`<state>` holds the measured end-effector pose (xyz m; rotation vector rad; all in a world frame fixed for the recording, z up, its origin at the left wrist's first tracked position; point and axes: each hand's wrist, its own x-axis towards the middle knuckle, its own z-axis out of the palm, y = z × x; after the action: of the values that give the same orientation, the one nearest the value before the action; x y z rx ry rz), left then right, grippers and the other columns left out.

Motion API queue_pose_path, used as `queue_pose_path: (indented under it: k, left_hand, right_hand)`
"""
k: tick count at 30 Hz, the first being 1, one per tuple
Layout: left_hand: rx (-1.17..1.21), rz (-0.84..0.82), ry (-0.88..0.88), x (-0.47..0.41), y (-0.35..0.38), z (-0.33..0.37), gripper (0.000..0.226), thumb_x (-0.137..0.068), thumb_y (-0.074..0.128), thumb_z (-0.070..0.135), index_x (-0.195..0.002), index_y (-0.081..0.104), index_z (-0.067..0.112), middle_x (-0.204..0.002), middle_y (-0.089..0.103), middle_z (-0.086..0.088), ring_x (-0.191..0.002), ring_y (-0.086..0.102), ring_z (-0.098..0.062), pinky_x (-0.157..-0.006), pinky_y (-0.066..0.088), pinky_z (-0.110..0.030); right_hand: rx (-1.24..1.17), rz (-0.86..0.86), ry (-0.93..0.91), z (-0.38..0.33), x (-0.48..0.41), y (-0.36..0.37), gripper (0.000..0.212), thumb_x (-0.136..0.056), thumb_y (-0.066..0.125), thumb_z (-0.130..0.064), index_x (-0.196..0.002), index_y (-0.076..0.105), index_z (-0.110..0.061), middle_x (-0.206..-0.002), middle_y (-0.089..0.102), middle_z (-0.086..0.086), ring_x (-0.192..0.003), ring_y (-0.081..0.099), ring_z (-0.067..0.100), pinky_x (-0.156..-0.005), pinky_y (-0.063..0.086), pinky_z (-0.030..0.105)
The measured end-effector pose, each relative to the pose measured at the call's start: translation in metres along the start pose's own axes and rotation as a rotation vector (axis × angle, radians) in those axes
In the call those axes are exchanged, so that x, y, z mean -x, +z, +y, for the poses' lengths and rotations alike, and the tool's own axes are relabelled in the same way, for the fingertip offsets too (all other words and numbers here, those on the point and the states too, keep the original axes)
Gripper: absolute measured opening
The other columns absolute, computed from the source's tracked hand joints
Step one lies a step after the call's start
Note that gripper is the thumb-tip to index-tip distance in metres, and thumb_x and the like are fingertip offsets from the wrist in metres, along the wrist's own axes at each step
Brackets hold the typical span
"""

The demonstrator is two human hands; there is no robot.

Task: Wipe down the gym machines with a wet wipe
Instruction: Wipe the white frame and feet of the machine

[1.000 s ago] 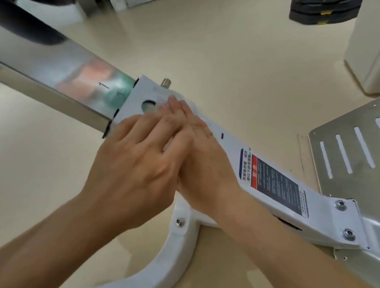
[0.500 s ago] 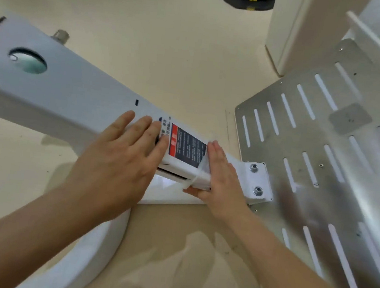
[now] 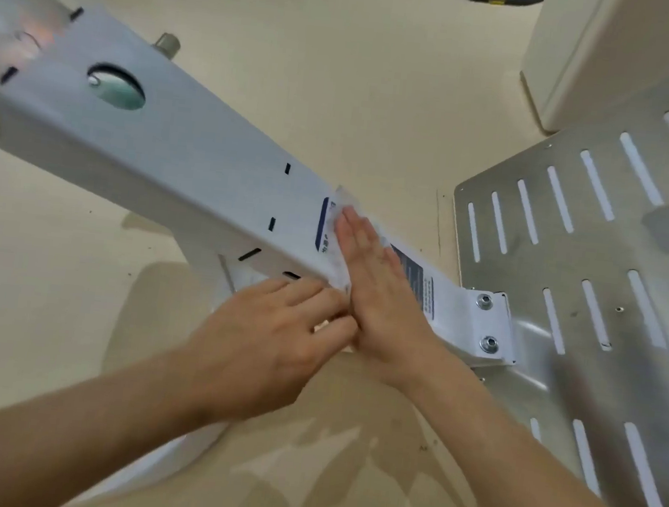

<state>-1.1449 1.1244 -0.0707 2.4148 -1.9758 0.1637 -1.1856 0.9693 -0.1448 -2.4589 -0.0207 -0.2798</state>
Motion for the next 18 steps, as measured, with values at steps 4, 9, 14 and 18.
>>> queue_pose_path:
  k: [4, 9, 14, 18]
  left_hand:
    - [0.098, 0.102, -0.223, 0.027, -0.027, -0.016, 0.032, -0.075, 0.047, 0.000, -0.100, 0.064, 0.010, -0.112, 0.060, -0.007, -0.091, 0.057, -0.025, -0.059, 0.052, -0.038]
    - [0.064, 0.313, -0.434, 0.056, -0.062, -0.033, 0.022, -0.081, 0.058, -0.003, -0.097, 0.068, 0.007, -0.108, 0.061, -0.007, -0.090, 0.060, -0.023, -0.072, 0.052, -0.033]
    - [-0.090, 0.403, -0.514, 0.078, -0.088, -0.057, 0.012, -0.083, 0.067, -0.002, -0.091, 0.072, 0.005, -0.091, 0.065, -0.008, -0.074, 0.061, -0.022, -0.062, 0.051, -0.031]
    - [-0.101, 0.394, -0.504, 0.089, -0.088, -0.067, 0.007, -0.085, 0.069, 0.006, -0.090, 0.073, 0.005, -0.088, 0.067, -0.008, -0.069, 0.063, -0.025, -0.058, 0.052, -0.029]
  right_hand:
    - [0.009, 0.193, -0.101, -0.043, -0.031, 0.005, 0.069, -0.090, 0.029, -0.035, -0.153, 0.014, -0.010, -0.161, 0.013, 0.004, -0.149, 0.008, 0.019, -0.120, 0.012, 0.048]
    - [0.067, 0.232, -0.275, -0.100, -0.078, -0.005, 0.067, -0.092, 0.029, -0.033, -0.153, 0.015, -0.008, -0.161, 0.014, 0.009, -0.149, 0.008, 0.021, -0.119, 0.009, 0.046]
    - [0.092, 0.316, -0.330, -0.136, -0.101, -0.003, 0.073, -0.092, 0.055, -0.023, -0.153, 0.018, -0.007, -0.160, 0.019, 0.010, -0.149, 0.014, 0.024, -0.119, 0.016, 0.044]
    - [0.099, 0.439, -0.338, -0.116, -0.069, 0.009, 0.060, -0.092, 0.035, -0.002, -0.151, 0.023, -0.005, -0.158, 0.025, 0.009, -0.147, 0.020, 0.022, -0.118, 0.025, 0.044]
